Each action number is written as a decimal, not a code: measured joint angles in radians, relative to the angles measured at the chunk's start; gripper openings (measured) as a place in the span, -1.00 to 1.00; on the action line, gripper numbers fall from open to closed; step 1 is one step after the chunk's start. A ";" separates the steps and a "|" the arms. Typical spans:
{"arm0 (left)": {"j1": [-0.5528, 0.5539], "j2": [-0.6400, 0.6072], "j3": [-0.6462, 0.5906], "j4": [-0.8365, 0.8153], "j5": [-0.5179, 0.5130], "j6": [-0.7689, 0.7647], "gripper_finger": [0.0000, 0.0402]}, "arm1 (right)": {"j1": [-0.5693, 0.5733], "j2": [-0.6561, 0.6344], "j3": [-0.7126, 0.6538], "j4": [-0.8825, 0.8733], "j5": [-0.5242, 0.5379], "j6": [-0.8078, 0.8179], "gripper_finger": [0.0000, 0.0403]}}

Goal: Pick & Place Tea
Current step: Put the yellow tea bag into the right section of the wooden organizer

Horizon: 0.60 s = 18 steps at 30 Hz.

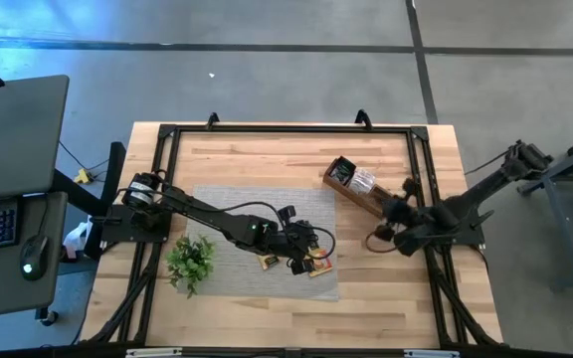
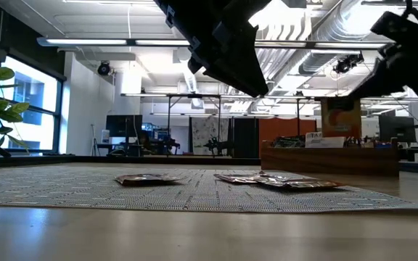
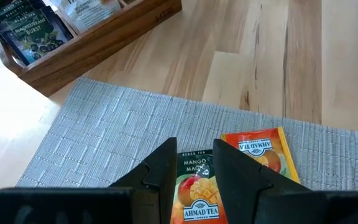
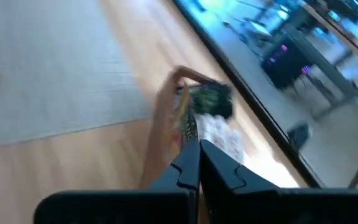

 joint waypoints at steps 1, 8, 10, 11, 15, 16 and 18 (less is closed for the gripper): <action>0.000 0.000 0.000 0.000 0.000 0.000 -0.48 | -0.007 -0.023 -0.010 -0.025 0.016 0.052 -0.99; 0.000 0.000 0.000 0.000 0.000 0.000 -0.48 | -0.109 -0.083 -0.041 -0.053 -0.024 0.260 -0.99; 0.000 0.000 0.000 0.000 0.000 0.000 -0.48 | -0.143 -0.082 -0.049 -0.058 -0.072 0.301 -0.99; 0.000 0.000 0.000 0.000 0.000 0.000 -0.48 | -0.158 -0.079 -0.056 -0.062 -0.099 0.321 -0.99; 0.000 0.000 0.000 0.000 0.000 0.000 -0.48 | -0.199 -0.077 -0.082 -0.107 -0.140 0.395 -0.99; 0.000 0.000 0.000 0.001 0.000 0.000 -0.48 | -0.206 -0.077 -0.085 -0.132 -0.142 0.416 -1.00; 0.000 0.000 0.000 0.000 0.000 0.000 -0.48 | -0.214 -0.078 -0.085 -0.171 -0.142 0.457 -1.00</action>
